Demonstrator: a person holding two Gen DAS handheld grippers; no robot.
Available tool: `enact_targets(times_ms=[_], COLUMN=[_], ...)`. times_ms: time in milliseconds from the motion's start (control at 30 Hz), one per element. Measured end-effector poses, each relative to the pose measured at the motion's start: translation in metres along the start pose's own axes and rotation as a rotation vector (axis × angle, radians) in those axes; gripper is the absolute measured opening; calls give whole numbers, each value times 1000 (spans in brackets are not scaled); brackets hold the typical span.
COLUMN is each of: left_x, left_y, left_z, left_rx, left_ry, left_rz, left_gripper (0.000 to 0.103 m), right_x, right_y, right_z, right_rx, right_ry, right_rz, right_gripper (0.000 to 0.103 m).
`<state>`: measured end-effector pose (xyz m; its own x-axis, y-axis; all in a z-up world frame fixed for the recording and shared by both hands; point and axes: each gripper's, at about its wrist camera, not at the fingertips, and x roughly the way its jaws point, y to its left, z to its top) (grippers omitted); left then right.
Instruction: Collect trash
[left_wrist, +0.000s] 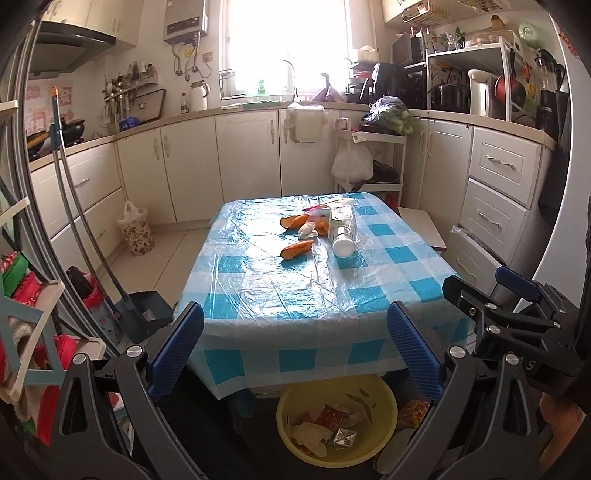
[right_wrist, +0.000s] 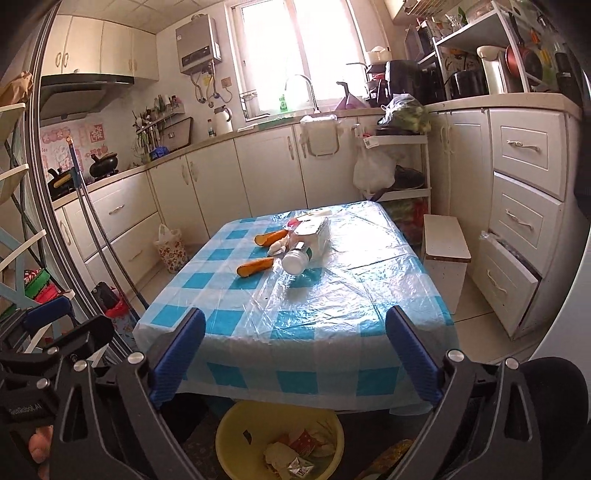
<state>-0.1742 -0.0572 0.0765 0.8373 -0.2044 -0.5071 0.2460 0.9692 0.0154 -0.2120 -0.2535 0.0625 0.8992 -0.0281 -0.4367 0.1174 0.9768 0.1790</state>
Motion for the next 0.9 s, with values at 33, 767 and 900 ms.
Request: enact_targets(times_ms=[33, 767, 900], left_x=[-2, -12, -13], left_y=[1, 10, 10], left_z=[0, 2, 2], left_rx=[-3, -43, -44], left_ry=[-3, -38, -40], left_rz=[2, 30, 32], left_gripper=[96, 96, 96], right_x=[0, -7, -8], right_y=[0, 6, 7], right_z=[0, 0, 0], right_rx=[-3, -39, -44], right_ry=[-2, -36, -41], right_rz=[-2, -25, -27], right_gripper=[94, 94, 94])
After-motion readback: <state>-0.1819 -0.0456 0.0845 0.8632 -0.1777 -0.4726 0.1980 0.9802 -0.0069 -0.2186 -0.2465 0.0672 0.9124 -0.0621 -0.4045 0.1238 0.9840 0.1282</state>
